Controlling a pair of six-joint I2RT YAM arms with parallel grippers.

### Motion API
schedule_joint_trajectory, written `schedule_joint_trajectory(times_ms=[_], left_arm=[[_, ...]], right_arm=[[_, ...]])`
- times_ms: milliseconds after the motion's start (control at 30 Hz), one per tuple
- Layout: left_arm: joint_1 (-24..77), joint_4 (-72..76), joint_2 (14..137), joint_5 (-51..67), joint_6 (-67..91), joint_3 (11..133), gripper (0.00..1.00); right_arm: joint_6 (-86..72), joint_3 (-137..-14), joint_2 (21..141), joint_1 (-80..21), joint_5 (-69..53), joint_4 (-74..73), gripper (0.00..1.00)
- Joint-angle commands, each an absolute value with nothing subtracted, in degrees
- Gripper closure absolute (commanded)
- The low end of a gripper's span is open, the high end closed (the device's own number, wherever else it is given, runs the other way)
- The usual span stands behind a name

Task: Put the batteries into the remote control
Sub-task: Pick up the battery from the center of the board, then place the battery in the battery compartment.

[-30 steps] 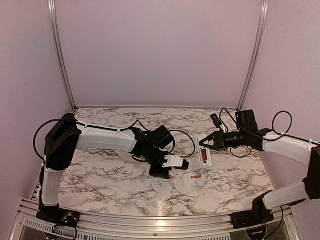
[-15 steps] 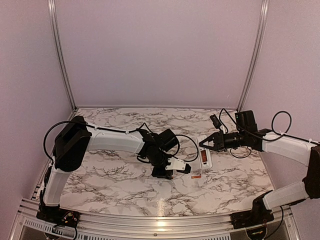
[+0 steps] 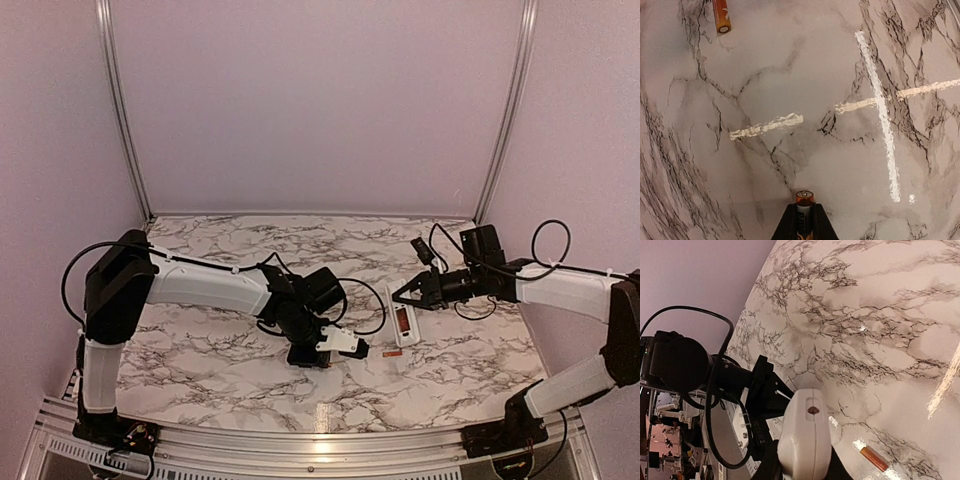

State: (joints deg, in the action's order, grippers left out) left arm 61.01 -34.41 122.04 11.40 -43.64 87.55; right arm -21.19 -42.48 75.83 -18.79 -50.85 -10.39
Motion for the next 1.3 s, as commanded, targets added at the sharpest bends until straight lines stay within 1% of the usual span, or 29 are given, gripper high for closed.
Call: schedule_joint_trajectory(times_ms=[0,200,300,400,567,800,1267], left_arm=[[61.41,-28.83,111.09,10.18,-40.55,81.73,1.00],[64.77,-16.83,92.26,9.39,-39.53,66.94,1.00],[67.54,-13.66,86.94,9.79,-39.78,62.51,1.00],[71.00,-11.58,84.39,10.05,-40.36,60.12,1.00],[74.62,-9.90,83.32,10.90,-41.19,58.65,1.00],[76.69,-8.69,85.20,12.44,-42.89,58.97,1.00],[76.80,-8.91,89.38,14.03,-45.10,60.12,0.98]], right_arm=[[-21.31,-44.79,77.65,-22.30,-51.34,-10.72,1.00],[-22.63,-47.80,81.83,-28.59,-53.61,-11.18,1.00],[-23.60,-49.01,84.66,-32.18,-55.46,-10.32,1.00],[-24.24,-50.79,87.24,-36.96,-56.85,-10.35,1.00],[-24.64,-53.80,90.90,-42.61,-57.90,-11.40,1.00],[-24.70,-57.68,95.07,-48.55,-58.30,-12.60,1.00],[-26.82,-59.94,97.84,-52.78,-59.71,-11.40,1.00]])
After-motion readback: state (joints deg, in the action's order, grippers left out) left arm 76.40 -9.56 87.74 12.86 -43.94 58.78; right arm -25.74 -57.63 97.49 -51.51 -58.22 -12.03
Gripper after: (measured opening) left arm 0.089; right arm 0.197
